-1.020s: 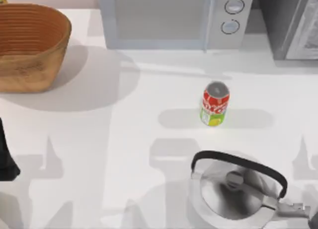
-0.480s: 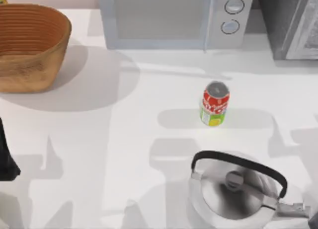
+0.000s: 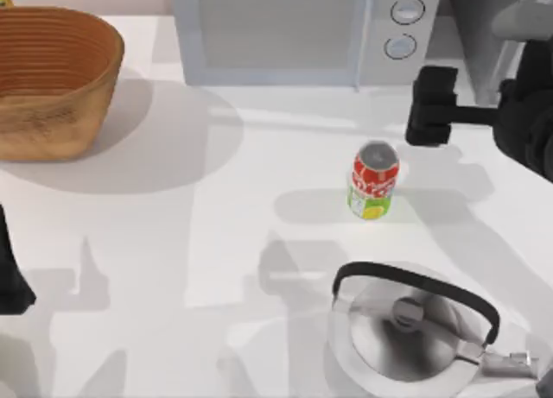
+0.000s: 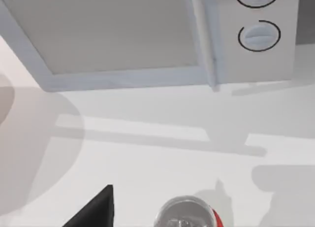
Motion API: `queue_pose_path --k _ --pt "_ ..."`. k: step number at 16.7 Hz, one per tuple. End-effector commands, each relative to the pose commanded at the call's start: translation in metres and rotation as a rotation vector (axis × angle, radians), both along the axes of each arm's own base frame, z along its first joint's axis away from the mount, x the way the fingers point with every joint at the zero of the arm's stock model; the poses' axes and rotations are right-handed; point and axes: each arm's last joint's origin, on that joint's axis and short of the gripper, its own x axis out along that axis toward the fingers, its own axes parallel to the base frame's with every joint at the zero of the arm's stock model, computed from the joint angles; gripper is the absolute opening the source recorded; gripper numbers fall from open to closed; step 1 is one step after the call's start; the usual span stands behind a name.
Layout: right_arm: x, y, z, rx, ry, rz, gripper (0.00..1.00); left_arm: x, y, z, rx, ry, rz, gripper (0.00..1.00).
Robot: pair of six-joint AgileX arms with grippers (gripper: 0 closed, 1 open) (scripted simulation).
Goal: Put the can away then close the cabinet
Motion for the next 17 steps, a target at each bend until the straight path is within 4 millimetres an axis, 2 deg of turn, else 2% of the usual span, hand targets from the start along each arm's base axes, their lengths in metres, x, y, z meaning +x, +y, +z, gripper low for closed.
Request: queue_pose_path --k 2,4,8,10,17 --pt "0.022 0.033 -0.028 -0.056 0.100 -0.021 1.00 0.000 0.000 0.000 0.000 0.000 0.000 1.00" --pt "0.035 0.058 -0.058 -0.119 0.172 -0.049 1.00 0.000 0.000 0.000 0.000 0.000 0.000 1.00" --pt "0.041 0.085 -0.106 -0.231 0.253 -0.099 1.00 0.000 0.000 0.000 0.000 0.000 0.000 1.00" --pt "0.040 0.088 -0.116 -0.257 0.266 -0.112 1.00 0.000 0.000 0.000 0.000 0.000 0.000 1.00" --pt "0.045 0.088 -0.119 -0.256 0.264 -0.113 1.00 0.000 0.000 0.000 0.000 0.000 0.000 1.00"
